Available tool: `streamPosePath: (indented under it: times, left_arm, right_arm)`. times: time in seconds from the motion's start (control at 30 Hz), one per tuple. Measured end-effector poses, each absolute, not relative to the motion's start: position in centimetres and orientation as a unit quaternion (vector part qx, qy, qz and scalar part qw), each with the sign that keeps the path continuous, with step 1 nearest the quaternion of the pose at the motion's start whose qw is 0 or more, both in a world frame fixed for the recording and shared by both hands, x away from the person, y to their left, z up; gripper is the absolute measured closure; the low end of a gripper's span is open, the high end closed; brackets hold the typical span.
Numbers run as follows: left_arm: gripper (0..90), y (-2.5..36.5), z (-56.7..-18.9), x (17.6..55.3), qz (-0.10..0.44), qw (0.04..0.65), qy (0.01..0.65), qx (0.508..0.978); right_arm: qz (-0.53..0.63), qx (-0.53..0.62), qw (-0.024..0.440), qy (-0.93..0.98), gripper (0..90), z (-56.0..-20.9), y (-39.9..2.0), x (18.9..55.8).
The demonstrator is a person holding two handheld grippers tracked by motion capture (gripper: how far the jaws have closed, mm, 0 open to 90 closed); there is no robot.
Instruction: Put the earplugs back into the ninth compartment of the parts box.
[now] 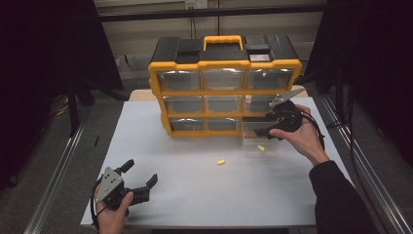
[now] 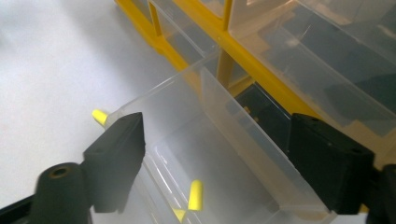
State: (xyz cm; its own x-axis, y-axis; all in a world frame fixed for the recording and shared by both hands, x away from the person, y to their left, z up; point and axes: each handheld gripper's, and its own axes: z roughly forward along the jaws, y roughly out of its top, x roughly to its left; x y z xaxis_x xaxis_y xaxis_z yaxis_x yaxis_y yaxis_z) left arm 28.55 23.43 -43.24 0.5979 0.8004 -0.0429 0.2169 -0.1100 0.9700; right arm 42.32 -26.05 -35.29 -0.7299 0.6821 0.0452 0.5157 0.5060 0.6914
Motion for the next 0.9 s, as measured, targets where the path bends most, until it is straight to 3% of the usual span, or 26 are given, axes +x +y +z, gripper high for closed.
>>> streamPosePath:
  times: [0.43, 0.9]
  left_arm:
    - [4.3, 23.4, -43.3, 28.6, 0.261, 0.559, 0.365, 0.698]
    - [4.3, 23.5, -43.3, 28.6, 0.260, 0.558, 0.365, 0.698]
  right_arm:
    - [0.401, 0.339, 0.134, 0.840, 4.3, -35.4, -25.3, 40.7]
    - [0.427, 0.319, 0.144, 0.834, 5.5, -35.8, -23.5, 39.1]
